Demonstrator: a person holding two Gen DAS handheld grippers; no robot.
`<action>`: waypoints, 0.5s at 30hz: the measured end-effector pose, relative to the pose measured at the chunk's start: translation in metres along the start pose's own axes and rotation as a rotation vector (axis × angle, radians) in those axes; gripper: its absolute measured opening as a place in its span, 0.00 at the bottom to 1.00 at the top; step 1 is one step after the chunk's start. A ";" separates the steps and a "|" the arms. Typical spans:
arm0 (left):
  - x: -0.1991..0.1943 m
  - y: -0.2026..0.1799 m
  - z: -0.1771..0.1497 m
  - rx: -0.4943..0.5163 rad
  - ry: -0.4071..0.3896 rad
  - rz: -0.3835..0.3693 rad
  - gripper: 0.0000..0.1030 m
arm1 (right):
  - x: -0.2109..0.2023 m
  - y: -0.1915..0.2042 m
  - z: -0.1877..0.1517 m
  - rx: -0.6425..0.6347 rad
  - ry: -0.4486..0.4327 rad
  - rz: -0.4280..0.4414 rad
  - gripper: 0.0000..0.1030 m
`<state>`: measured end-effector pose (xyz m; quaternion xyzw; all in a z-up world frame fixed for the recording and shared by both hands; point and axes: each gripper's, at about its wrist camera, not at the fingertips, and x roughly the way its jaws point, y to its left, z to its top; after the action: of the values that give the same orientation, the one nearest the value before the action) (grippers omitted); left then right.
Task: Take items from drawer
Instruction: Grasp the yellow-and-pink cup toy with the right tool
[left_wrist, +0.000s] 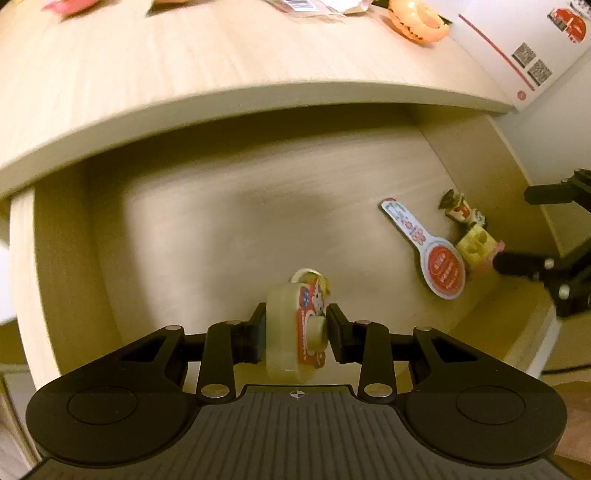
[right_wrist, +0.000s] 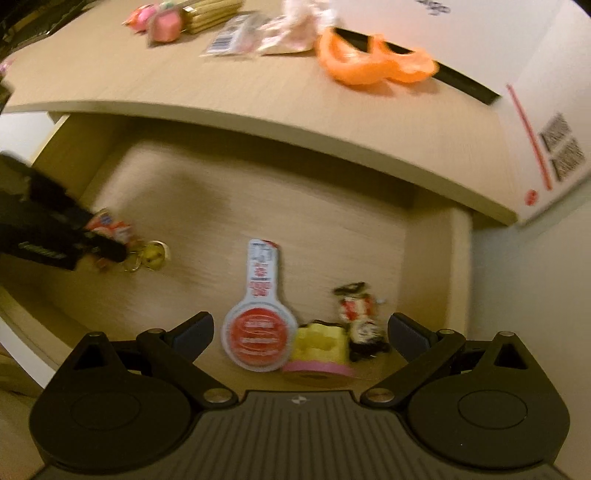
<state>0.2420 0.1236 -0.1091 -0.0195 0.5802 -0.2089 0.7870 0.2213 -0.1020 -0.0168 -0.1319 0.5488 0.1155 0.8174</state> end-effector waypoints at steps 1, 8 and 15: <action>0.001 0.000 -0.005 -0.007 -0.001 0.001 0.36 | -0.001 -0.005 0.000 0.014 0.005 0.002 0.98; 0.005 0.001 -0.009 -0.051 -0.006 -0.023 0.36 | 0.014 -0.013 -0.003 0.068 0.073 0.005 0.78; 0.001 -0.003 -0.010 -0.025 -0.022 -0.042 0.36 | 0.051 -0.003 -0.001 0.008 0.153 -0.075 0.72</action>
<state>0.2318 0.1227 -0.1129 -0.0438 0.5734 -0.2176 0.7886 0.2398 -0.1028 -0.0643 -0.1574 0.6049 0.0721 0.7773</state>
